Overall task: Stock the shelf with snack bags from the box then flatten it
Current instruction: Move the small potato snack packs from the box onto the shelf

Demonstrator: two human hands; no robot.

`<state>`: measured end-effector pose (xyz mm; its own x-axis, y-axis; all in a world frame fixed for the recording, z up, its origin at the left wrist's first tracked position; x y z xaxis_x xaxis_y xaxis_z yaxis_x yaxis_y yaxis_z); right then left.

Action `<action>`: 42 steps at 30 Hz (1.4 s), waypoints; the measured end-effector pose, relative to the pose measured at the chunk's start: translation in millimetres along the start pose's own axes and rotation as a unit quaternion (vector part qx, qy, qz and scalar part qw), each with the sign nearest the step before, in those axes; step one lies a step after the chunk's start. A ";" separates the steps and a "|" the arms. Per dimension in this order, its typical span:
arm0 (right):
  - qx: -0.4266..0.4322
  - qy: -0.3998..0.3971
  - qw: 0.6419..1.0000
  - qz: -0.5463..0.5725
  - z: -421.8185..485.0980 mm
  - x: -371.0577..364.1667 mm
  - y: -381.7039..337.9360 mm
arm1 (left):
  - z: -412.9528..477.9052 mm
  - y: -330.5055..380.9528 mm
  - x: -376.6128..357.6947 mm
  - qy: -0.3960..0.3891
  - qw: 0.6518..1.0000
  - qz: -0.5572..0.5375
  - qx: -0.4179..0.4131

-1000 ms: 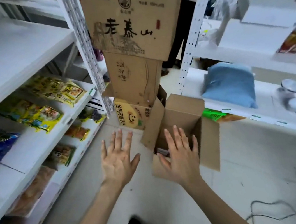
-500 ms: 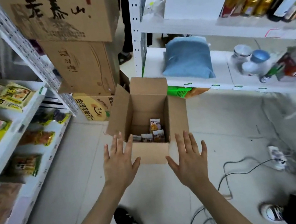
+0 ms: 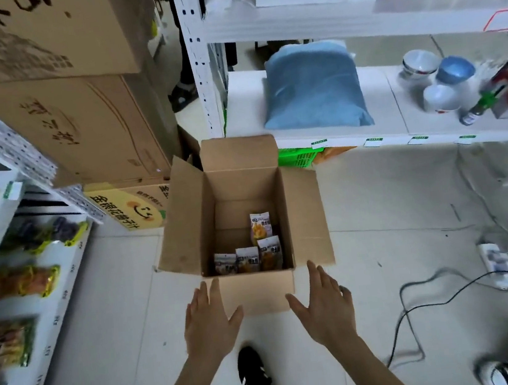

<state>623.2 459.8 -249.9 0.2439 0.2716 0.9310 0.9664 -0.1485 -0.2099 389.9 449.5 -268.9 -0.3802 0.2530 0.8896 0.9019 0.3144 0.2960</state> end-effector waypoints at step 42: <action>-0.028 -0.273 0.931 0.240 393.3 -502.1 0.1 | 424.9 -169.4 -425.7 -0.194 0.932 -0.229 0.204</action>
<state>532.7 697.5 -834.9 0.6666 0.6022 0.4393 0.7331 -0.4226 -0.5329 312.0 677.3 -845.6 -0.8231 0.2925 0.4867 0.5033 0.7728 0.3867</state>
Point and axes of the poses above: each hand's wrist, its own z-axis towards the middle knuckle, its own x-axis out of the back of the hand, y = z × x, the point moved 7 cm from there along z, towards the middle knuckle, and after that the axes turned 7 degrees about y, right-handed, at the moved point
